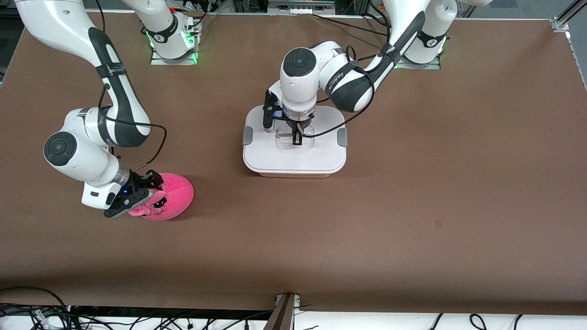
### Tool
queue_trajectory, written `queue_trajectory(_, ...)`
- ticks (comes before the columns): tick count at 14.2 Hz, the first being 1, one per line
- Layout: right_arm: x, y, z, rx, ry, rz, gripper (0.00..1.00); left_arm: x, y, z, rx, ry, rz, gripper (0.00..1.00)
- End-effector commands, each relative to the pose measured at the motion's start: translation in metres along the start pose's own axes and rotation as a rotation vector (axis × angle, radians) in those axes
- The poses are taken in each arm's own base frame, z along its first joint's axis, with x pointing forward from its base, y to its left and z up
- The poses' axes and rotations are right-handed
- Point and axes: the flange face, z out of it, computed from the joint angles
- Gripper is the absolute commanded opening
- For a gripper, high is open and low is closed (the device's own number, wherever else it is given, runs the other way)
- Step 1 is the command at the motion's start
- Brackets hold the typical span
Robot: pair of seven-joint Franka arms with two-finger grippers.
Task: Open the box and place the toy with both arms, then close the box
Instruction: 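Lift the lid with the left gripper while the right gripper grasps the toy, then set the lid aside with the left gripper while the right gripper lifts the toy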
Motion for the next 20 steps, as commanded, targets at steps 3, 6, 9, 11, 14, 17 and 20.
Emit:
queue_trajectory(3,0.014,-0.008,0.03,0.027,0.061,-0.004,0.08,-0.011,-0.016,-0.086,-0.074,-0.023,-0.074,0.0)
queue_trajectory(6,0.024,-0.017,0.027,0.034,0.075,-0.02,0.0,-0.042,-0.029,-0.122,-0.195,-0.065,-0.146,0.0)
queue_trajectory(9,0.038,-0.051,-0.007,0.067,0.079,-0.074,0.0,-0.077,-0.042,-0.151,-0.245,-0.141,-0.183,0.0)
queue_trajectory(11,0.051,-0.084,-0.058,0.111,0.046,-0.138,0.0,-0.1,-0.05,-0.151,-0.282,-0.187,-0.226,0.0)
queue_trajectory(14,0.063,-0.138,-0.132,0.172,-0.015,-0.242,0.0,-0.142,-0.067,-0.153,-0.338,-0.24,-0.283,0.0)
queue_trajectory(17,0.069,-0.196,-0.179,0.187,-0.06,-0.367,0.0,-0.185,-0.087,-0.182,-0.344,-0.234,-0.291,0.0)
queue_trajectory(20,0.075,-0.265,-0.193,0.11,-0.105,-0.534,0.0,-0.225,-0.107,-0.184,-0.366,-0.203,-0.237,0.0)
